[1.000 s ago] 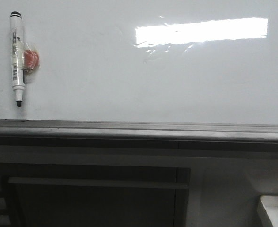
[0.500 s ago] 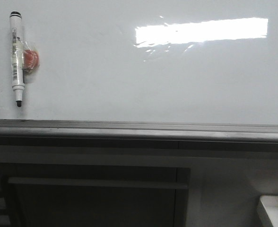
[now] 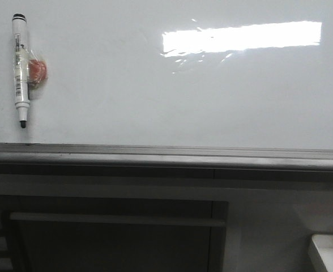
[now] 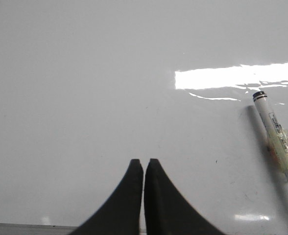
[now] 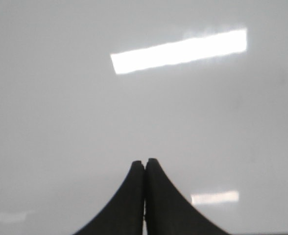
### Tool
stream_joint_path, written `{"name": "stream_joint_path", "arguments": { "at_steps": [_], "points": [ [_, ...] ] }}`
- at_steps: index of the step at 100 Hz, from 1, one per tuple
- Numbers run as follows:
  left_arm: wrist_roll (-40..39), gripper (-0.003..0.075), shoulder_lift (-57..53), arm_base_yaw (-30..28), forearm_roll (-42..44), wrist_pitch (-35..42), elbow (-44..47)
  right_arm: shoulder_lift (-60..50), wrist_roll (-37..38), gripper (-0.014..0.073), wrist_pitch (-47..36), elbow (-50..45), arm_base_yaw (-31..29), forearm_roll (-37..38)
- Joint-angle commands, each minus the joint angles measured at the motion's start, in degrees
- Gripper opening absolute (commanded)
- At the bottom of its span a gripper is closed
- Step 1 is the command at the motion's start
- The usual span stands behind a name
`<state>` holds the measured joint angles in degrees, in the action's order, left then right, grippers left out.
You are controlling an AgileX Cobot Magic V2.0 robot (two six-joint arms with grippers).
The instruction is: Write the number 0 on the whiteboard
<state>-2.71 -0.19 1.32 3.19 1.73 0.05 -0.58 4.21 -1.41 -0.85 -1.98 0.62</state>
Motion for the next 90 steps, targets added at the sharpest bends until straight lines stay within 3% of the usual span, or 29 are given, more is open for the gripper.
{"name": "stream_joint_path", "arguments": {
  "at_steps": [1,16,30,38,57,68,90],
  "points": [
    [-0.24,-0.0020,-1.56,-0.01,-0.52,5.27,0.62,-1.18,-0.07,-0.0050,-10.68,-1.38,-0.29,0.19],
    [-0.24,-0.0020,-1.56,-0.01,-0.52,5.19,0.62,-1.18,-0.07,-0.0050,-12.13,-1.38,-0.29,0.19],
    [-0.95,-0.0020,-1.56,-0.01,-3.75,5.07,0.35,-1.18,1.98,-0.0050,-8.23,-0.93,-0.29,-0.62],
    [-0.95,-0.0021,-1.00,-0.01,-5.11,2.96,-0.30,-1.18,6.73,-0.0050,-3.20,1.98,-0.29,-2.46],
    [-0.53,-0.0021,5.14,-0.01,-4.71,-6.03,-8.36,0.65,6.73,-0.0050,20.81,14.78,-0.29,-2.46],
    [-0.16,-0.0020,10.10,-0.01,-1.94,-12.25,-14.98,4.23,5.70,-0.0050,28.42,20.75,-0.29,-2.46],
    [-0.16,-0.0020,16.70,-0.01,-1.81,-12.87,-20.19,10.48,5.60,-0.0050,29.72,26.19,-0.29,-3.95]
  ]
}}
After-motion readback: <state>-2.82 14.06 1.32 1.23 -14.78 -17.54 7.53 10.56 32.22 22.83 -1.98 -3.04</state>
